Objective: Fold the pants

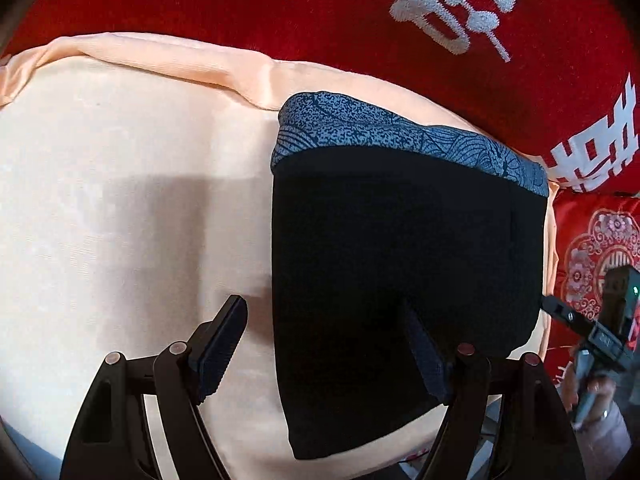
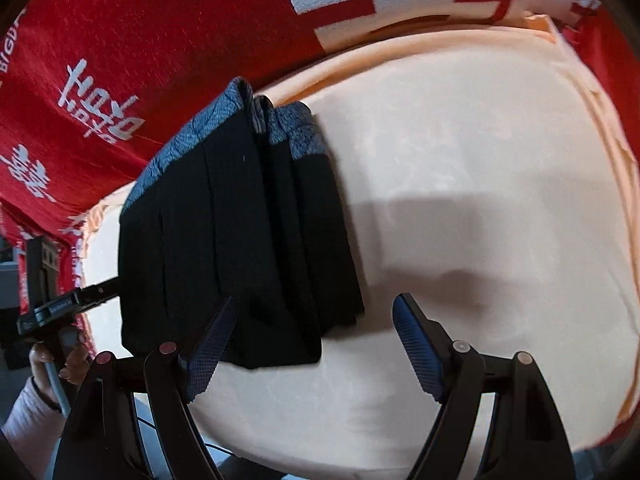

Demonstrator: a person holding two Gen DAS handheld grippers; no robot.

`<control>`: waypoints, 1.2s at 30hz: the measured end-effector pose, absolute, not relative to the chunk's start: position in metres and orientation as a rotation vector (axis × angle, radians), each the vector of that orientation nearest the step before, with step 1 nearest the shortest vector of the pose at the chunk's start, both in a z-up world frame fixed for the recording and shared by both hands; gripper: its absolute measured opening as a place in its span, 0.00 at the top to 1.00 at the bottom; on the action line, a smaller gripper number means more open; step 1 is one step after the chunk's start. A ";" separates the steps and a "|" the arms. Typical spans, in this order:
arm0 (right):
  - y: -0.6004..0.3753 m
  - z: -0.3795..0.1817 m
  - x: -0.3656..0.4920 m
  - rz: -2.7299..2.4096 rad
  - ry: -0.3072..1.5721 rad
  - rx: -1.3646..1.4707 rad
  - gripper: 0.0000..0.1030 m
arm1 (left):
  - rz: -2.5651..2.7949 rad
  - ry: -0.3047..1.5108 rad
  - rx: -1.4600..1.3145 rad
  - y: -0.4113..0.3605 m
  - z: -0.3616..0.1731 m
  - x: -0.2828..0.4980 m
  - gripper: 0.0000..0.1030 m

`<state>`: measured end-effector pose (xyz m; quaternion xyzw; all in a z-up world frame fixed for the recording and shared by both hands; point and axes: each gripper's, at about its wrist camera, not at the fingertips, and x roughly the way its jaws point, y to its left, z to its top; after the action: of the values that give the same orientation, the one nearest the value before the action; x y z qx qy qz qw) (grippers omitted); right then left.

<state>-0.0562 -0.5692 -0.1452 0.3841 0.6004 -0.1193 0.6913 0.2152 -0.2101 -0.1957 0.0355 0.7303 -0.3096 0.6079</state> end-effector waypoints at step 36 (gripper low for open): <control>-0.600 -0.191 -0.016 0.193 1.233 1.186 0.63 | -0.868 1.588 -0.033 -0.239 -0.181 0.207 0.42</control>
<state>-0.0162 -0.5995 -0.1910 0.5223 0.5432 0.0849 0.6519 0.2067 -0.2389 -0.1813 -0.0143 0.6901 -0.3770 0.6176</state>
